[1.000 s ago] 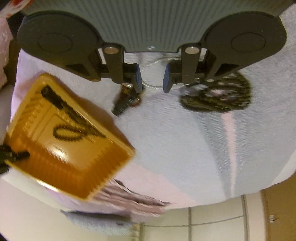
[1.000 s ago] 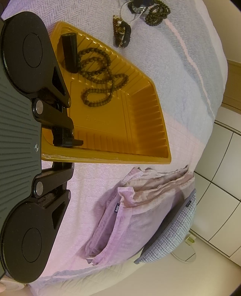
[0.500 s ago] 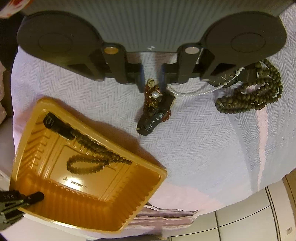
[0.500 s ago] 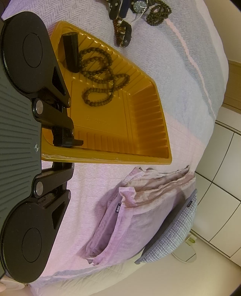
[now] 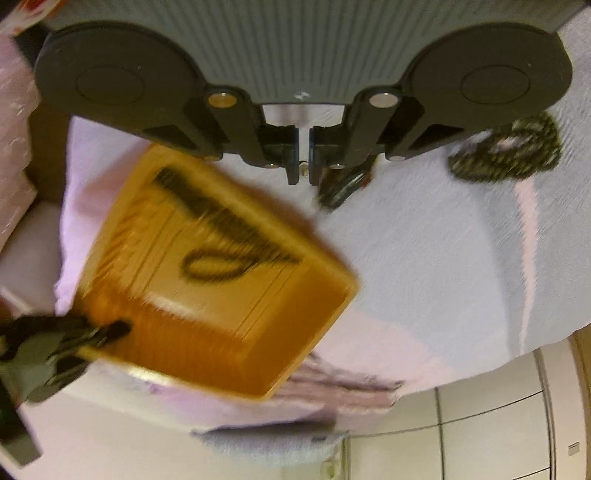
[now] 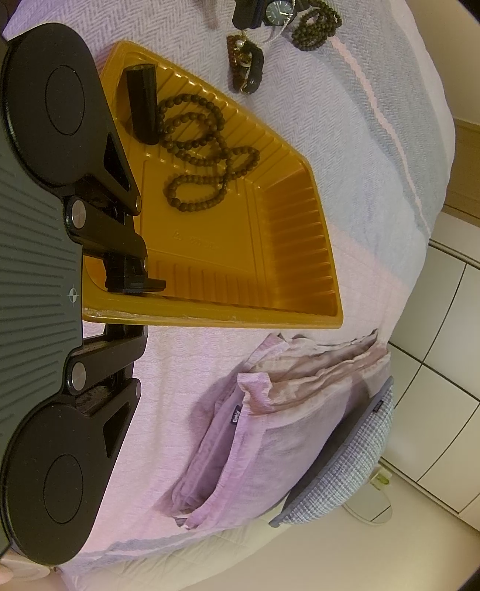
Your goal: Organize jewelry
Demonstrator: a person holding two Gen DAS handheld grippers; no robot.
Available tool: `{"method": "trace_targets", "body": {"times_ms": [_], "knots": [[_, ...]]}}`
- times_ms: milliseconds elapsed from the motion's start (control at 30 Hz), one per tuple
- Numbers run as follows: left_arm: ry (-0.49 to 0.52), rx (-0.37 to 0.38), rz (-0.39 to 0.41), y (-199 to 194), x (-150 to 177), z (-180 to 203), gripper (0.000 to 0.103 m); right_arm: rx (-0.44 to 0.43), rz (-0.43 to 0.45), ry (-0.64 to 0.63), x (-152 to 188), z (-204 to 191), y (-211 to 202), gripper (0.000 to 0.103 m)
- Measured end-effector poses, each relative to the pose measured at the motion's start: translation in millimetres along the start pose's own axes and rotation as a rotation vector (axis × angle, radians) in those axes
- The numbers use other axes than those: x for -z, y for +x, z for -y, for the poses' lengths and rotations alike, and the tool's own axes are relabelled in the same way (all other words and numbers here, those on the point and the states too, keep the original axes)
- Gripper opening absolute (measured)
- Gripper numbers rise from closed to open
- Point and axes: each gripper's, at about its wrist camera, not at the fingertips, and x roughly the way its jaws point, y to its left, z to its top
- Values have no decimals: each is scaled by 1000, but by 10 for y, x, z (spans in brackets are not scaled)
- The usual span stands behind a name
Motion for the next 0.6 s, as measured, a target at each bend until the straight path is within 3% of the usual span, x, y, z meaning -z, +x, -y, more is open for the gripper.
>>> {"method": "trace_targets", "body": {"times_ms": [167,467,600], "knots": [[-10,103,35,82,-183,259,4,1,2,-2,-11,-12,-10,4],[37,193,23,348,-281,673,4,1,0,-1,-7,-14,-16,4],[19,203,23,342,-252,657,17,0,1,0,-3,-9,-21,4]]}}
